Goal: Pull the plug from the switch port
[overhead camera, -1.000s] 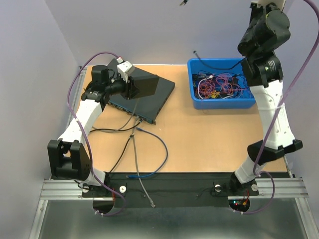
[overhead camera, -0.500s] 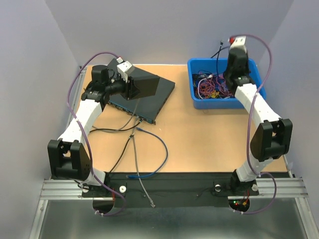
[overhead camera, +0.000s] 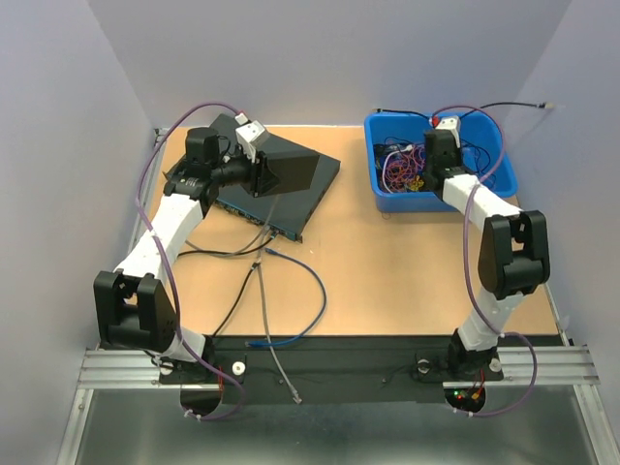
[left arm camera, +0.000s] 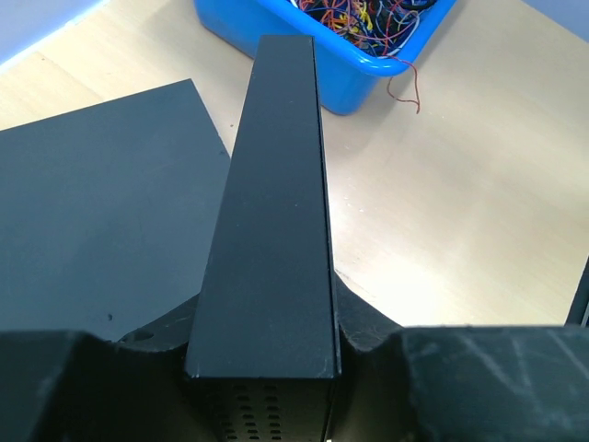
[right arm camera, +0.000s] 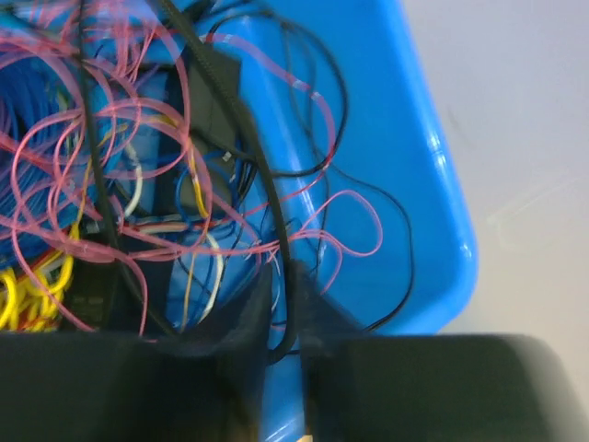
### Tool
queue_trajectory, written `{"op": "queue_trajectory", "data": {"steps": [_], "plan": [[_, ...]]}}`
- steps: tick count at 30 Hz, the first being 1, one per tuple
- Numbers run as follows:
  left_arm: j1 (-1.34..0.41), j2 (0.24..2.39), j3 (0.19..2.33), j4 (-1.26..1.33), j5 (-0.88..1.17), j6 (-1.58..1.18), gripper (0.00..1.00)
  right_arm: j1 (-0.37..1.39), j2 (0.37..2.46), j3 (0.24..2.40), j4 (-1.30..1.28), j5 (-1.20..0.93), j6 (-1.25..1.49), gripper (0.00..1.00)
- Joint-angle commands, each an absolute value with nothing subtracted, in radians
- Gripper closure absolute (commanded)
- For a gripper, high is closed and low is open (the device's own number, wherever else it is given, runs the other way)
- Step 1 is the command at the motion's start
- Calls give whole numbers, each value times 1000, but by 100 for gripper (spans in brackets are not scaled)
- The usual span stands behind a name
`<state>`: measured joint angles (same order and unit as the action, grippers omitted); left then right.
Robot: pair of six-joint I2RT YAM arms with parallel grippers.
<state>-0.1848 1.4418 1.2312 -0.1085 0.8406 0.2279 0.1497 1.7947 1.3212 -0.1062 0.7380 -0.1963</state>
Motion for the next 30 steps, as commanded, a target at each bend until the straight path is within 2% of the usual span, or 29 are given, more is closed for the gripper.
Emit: {"op": "queue_trajectory", "data": {"steps": [1,3,5,10,16,19,20,22,25,26,30], "plan": [[-210,1408,1272,-11,877,229,100,155,1781,1374,-210,707,-129,47],[-216,1413,1273,-11,877,229,100,155,1757,1390,-248,704,-118,28],[-224,1419,1278,-11,877,226,100,156,1705,1396,-273,684,-109,14],[-244,1428,1301,-6,877,213,100,163,1585,1407,-314,634,-81,0],[-245,1445,1361,-12,896,163,100,225,1408,1393,-327,464,-22,0],[-245,1447,1387,-21,894,144,100,273,1338,1367,-318,246,29,0],[-245,1445,1390,-26,893,137,100,287,1322,1326,-273,110,66,0],[-245,1445,1399,-31,893,126,100,343,1281,1251,-177,-28,100,0],[-244,1445,1420,-37,893,104,100,420,1209,1050,123,-277,199,0],[-247,1443,1434,-41,893,100,100,439,1188,955,319,-381,291,0],[-244,1440,1474,-55,891,78,100,465,1221,789,833,-509,538,1]]}}
